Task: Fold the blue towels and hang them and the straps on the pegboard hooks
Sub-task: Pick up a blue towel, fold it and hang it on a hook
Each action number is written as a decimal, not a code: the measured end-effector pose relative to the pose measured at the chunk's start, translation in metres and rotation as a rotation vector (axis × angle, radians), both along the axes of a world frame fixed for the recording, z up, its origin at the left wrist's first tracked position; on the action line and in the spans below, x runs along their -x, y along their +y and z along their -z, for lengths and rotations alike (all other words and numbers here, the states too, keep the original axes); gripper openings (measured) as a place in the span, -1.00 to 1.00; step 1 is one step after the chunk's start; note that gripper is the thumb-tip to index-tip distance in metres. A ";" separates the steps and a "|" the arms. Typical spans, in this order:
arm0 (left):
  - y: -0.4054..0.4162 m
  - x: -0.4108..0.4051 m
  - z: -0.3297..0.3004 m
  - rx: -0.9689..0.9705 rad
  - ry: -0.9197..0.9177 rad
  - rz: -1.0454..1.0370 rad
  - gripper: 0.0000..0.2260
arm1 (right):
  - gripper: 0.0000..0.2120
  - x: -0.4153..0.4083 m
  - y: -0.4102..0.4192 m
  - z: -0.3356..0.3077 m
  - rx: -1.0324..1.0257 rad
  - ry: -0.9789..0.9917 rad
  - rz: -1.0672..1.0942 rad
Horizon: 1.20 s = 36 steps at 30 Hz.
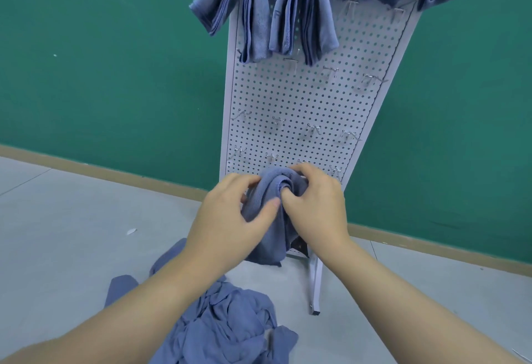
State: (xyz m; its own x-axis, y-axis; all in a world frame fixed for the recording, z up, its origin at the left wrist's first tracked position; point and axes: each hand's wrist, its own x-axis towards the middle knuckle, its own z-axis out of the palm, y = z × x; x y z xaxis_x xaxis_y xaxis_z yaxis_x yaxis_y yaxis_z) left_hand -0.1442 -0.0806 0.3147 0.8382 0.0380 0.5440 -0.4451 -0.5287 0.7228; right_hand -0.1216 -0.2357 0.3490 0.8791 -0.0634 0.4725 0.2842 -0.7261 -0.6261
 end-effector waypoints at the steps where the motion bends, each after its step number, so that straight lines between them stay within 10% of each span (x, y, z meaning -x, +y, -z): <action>1: -0.001 0.001 0.002 -0.025 0.031 0.009 -0.70 | -0.84 0.002 0.000 -0.001 0.007 0.017 0.017; 13: -0.012 0.002 -0.009 0.001 0.060 -0.036 -0.80 | -0.89 0.026 0.005 -0.024 0.076 0.075 0.045; 36: -0.090 -0.120 -0.270 0.340 -0.223 0.123 -0.82 | -0.77 -0.069 -0.072 -0.258 -0.031 -0.338 0.083</action>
State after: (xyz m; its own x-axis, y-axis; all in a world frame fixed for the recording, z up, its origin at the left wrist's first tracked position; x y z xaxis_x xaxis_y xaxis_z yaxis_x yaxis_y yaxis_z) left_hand -0.0245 -0.1704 0.5846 0.7112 0.1541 0.6859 -0.6548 -0.2099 0.7261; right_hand -0.0524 -0.3082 0.6071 0.6648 -0.1476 0.7323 0.4195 -0.7374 -0.5294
